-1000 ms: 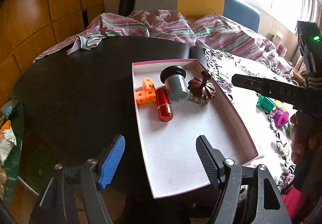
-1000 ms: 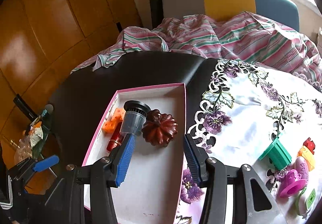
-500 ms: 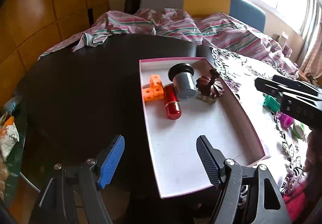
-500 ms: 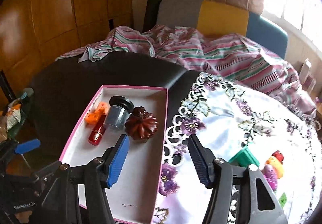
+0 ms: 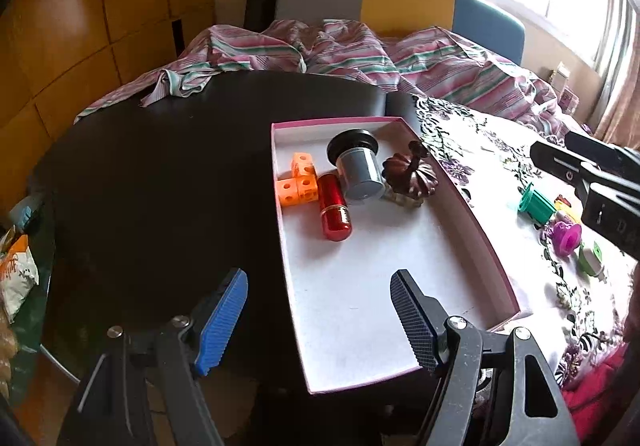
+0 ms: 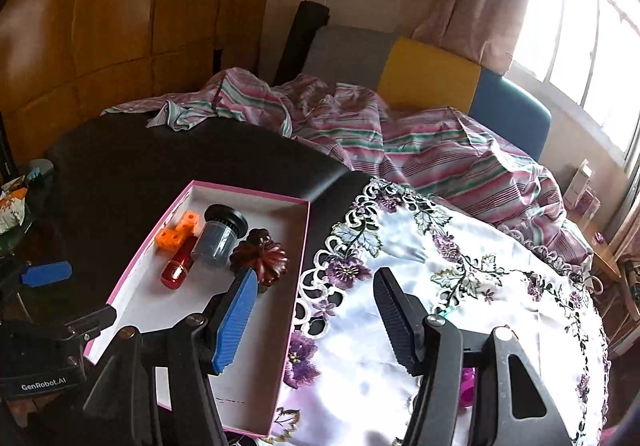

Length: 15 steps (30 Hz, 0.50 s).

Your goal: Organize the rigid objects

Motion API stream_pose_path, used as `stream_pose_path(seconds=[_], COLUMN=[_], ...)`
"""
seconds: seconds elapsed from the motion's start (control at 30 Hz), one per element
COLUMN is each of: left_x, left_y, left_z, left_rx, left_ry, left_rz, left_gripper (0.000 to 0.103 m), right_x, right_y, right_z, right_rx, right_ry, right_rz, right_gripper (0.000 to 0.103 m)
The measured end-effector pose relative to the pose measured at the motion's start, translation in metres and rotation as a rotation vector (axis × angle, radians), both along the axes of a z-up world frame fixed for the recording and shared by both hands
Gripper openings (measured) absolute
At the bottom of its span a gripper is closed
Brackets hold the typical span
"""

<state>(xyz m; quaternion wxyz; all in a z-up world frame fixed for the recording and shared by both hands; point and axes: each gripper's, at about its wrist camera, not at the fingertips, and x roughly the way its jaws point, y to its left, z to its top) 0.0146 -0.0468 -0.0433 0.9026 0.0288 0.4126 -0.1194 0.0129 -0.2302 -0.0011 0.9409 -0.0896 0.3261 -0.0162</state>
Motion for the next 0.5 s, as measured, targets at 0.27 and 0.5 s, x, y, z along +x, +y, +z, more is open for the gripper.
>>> stream_pose_path(seconds=[0.27, 0.5], left_x=[0.000, -0.001], left_y=[-0.004, -0.011], left_z=[0.000, 0.002], left_rx=[-0.003, 0.015], left_ry=[0.007, -0.004], left_rz=[0.000, -0.019], left_gripper=[0.075, 0.075], right_x=[-0.007, -0.008], right_y=[-0.006, -0.013], right_z=[0.007, 0.009], right_rx=[-0.026, -0.030], right_ry=[-0.027, -0.038], right_rz=[-0.016, -0.030], right_gripper=[0.061, 0.061])
